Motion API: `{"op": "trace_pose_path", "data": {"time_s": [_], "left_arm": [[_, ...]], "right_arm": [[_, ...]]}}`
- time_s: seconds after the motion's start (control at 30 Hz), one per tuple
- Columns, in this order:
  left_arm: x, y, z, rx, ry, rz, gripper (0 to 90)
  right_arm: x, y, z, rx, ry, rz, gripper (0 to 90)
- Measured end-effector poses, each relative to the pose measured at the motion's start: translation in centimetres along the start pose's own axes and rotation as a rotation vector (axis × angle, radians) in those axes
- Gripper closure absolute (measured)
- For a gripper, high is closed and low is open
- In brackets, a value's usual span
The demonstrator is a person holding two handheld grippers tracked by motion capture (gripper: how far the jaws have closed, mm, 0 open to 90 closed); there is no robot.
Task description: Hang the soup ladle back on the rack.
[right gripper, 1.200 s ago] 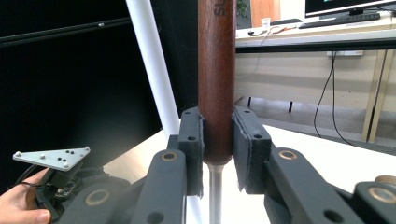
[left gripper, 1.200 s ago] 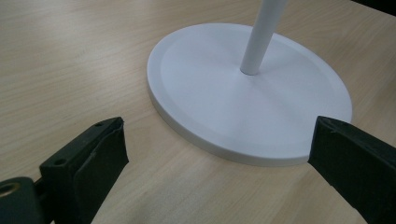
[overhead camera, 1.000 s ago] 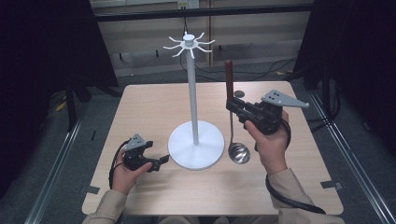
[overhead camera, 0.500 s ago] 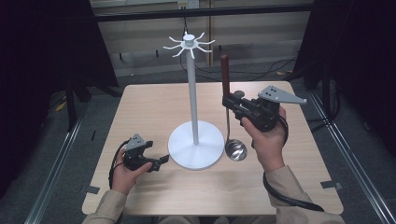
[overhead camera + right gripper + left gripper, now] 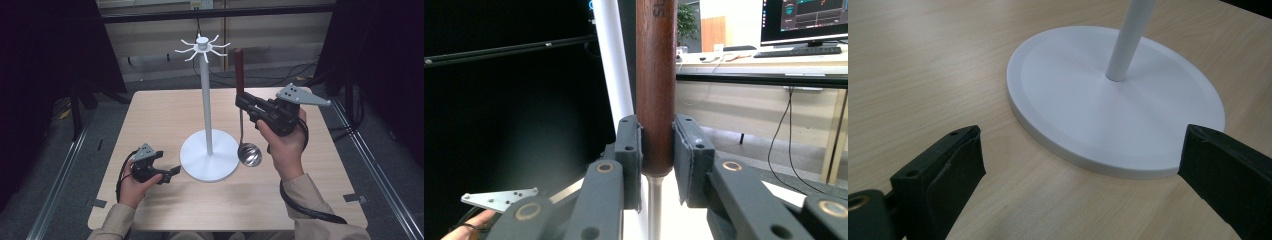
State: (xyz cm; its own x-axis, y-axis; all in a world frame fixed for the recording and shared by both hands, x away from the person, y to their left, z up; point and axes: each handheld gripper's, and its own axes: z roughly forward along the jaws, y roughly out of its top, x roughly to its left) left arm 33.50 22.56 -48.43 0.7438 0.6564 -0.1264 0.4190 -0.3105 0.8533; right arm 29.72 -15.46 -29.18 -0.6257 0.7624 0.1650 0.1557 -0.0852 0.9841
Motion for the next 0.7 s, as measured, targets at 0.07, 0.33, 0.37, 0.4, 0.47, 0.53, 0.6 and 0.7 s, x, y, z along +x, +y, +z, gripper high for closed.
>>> {"op": "trace_pose_path", "data": {"time_s": [0.07,0.33,0.37,0.4,0.47,0.53,0.6,0.7], "left_arm": [[0.0,0.0,0.0,-0.002,0.003,-0.002,4.0],[0.0,0.0,-0.1,-0.004,0.007,-0.008,4.0],[0.0,0.1,-0.1,-0.007,0.003,-0.013,4.0],[0.0,0.1,-0.1,-0.003,0.004,-0.008,4.0],[0.0,0.1,-0.1,-0.005,0.002,-0.01,4.0],[0.0,0.1,-0.1,-0.007,0.0,-0.009,4.0],[0.1,0.1,-0.2,-0.008,0.005,-0.012,4.0],[0.1,0.1,-0.2,-0.005,0.005,-0.007,4.0]], "right_arm": [[0.2,0.2,-0.1,-0.005,0.003,-0.003,75.1],[0.9,0.8,-0.1,-0.017,0.023,-0.015,75.0],[1.0,0.9,-0.1,-0.016,0.025,-0.013,75.0],[1.1,1.0,0.0,-0.013,0.025,-0.012,75.0],[1.2,1.2,0.1,-0.017,0.026,-0.012,75.0],[1.3,1.3,0.2,-0.012,0.03,-0.016,75.0],[1.4,1.4,0.3,-0.011,0.032,-0.019,75.0],[1.4,1.4,0.4,-0.013,0.037,-0.021,75.0]]}}
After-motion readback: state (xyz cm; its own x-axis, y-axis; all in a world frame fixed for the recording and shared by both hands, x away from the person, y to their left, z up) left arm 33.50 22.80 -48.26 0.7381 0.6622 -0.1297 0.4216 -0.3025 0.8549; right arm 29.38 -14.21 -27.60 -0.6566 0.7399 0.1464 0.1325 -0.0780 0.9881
